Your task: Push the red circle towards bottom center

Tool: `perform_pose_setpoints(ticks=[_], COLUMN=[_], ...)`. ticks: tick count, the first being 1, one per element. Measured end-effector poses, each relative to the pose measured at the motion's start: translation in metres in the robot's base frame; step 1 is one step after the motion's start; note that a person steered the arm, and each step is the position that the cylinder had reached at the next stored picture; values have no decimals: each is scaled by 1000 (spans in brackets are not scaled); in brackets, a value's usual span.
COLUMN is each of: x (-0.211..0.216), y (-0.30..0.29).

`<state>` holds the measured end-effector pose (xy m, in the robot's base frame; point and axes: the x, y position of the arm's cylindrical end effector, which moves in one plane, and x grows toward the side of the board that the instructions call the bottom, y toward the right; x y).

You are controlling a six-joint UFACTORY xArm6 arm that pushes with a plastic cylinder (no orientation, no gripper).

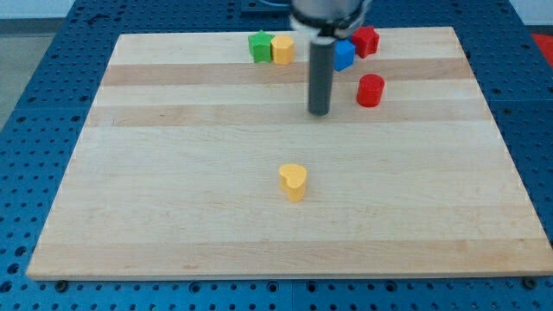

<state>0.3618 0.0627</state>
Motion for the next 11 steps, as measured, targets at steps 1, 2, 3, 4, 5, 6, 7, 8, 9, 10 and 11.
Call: perform_pose_setpoints(ticks=[1, 2, 3, 4, 5, 6, 7, 8, 9, 10, 11], x=[-45, -58, -36, -20, -18, -5, 11, 24, 46, 62, 72], y=[39, 87, 91, 59, 35, 19, 7, 0, 0, 0, 0])
